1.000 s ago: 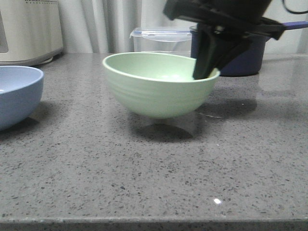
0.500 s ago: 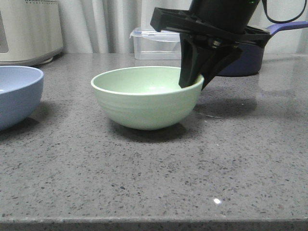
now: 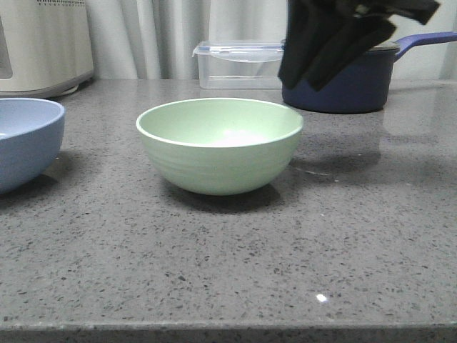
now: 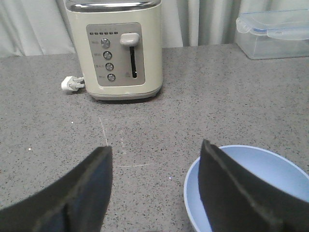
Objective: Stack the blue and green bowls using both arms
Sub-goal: 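Carry the green bowl toward the blue bowl and set it down, then lower the left gripper onto the light blue bowl rim and grasp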
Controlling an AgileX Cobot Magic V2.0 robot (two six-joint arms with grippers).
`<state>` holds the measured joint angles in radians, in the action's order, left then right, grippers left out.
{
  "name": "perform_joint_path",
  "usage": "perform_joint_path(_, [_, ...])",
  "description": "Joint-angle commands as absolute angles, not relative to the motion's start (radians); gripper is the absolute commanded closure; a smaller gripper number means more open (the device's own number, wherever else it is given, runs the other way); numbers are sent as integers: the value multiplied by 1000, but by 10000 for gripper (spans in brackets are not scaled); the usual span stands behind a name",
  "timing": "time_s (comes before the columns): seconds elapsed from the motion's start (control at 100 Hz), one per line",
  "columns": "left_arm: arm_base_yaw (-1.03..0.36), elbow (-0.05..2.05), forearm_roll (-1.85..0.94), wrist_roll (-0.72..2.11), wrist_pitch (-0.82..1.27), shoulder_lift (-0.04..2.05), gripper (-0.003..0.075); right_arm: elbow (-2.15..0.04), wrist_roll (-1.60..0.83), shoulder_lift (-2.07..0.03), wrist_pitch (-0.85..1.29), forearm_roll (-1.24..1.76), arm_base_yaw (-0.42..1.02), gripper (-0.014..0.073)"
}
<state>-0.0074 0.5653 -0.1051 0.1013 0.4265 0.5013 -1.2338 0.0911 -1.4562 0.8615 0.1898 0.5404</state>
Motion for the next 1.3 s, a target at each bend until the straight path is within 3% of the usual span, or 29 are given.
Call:
perform_joint_path(0.0, [-6,601,-118,100,353,512,336,-1197,80,-1366,797,196,541,345])
perform_joint_path(0.26, [-6,601,-118,100,353,512,336,-1059,80,-1306,741,208,544,586])
perform_joint_path(0.39, [-6,601,-118,100,353,512,336,-1018,80,-1321,712,208,565,657])
perform_joint_path(1.29, [-6,601,-118,100,353,512,336,-1003,80,-1412,624,239,611,662])
